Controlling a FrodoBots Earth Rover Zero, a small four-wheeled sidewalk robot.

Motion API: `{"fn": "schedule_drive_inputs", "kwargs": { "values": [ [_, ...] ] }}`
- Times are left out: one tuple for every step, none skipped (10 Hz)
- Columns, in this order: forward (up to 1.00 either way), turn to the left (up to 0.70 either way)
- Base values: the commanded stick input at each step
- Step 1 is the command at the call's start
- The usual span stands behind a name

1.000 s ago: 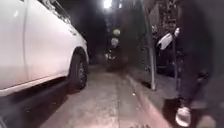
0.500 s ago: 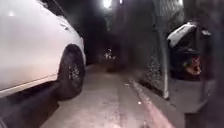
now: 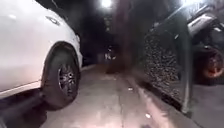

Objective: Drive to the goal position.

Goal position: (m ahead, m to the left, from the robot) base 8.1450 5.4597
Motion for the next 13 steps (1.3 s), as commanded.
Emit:
{"fn": "schedule_drive_inputs", "kwargs": {
  "values": [
    [0.70,0.00],
    [0.70,0.00],
    [0.70,0.00],
    [0.70,0.00],
    [0.70,0.00],
    [0.70,0.00],
    [0.70,0.00],
    [0.70,0.00],
    [0.70,0.00],
    [0.70,0.00],
    [0.70,0.00],
    [0.70,0.00],
    [0.70,0.00]
  ]
}}
